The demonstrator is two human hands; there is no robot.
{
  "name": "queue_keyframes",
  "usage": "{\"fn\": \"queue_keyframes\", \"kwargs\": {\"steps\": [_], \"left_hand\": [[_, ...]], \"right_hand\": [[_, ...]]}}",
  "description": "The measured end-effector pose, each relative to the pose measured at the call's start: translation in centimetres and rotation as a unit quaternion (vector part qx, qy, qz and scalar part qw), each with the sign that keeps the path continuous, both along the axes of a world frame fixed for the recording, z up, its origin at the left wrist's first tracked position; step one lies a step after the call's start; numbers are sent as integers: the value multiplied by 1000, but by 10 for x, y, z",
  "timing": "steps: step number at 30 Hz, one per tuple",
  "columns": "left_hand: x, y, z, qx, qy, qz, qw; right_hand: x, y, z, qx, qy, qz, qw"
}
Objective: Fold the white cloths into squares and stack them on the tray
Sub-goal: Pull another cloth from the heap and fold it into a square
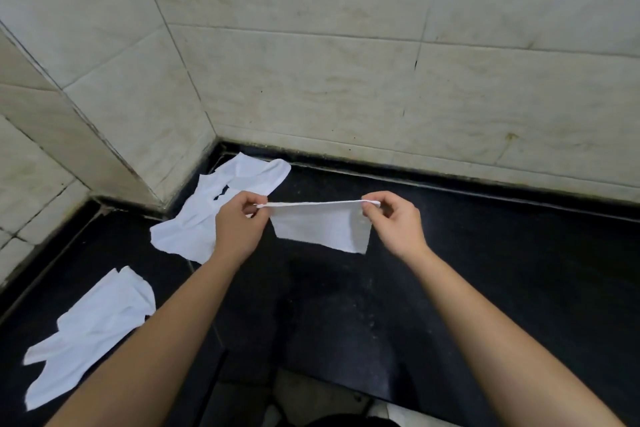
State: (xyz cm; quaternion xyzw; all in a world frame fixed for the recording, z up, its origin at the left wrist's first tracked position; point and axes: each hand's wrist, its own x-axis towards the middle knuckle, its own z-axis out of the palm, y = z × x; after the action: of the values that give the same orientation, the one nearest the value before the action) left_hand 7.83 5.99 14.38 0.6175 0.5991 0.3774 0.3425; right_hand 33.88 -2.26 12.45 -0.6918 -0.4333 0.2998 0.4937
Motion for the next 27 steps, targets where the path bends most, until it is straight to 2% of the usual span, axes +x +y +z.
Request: {"fn": "queue_keyframes", "kwargs": {"steps": [3, 6, 8, 11, 14, 19, 21, 23, 27], "left_hand": [[-13, -15, -25, 11, 52, -28, 998], [-36, -40, -68, 12, 112, -79, 990], [-51, -64, -99, -22, 152, -116, 981], [-73, -102, -139, -86, 195, -177, 961], [-94, -133, -169, -112, 231, -247, 934], [-107, -142, -179, -96, 243, -309, 914], [-106, -133, -177, -117, 234, -308, 914], [-102, -121, -174, -150, 199, -271, 930], [-86, -82, -169, -235, 82, -124, 961]], "right_hand": [[-11, -18, -21, -33, -6, -6, 999], [-27, -48, -57, -104, -17, 0, 994], [-38, -72, -86, -157, -52, 17, 986], [-54, -113, -123, -240, -109, 76, 962], [-68, -145, -152, -304, -161, 133, 929], [-76, -165, -164, -315, -215, 192, 904], [-73, -160, -163, -308, -218, 190, 906], [-69, -150, -160, -296, -201, 155, 921], [-58, -114, -153, -281, -70, 19, 957]]}}
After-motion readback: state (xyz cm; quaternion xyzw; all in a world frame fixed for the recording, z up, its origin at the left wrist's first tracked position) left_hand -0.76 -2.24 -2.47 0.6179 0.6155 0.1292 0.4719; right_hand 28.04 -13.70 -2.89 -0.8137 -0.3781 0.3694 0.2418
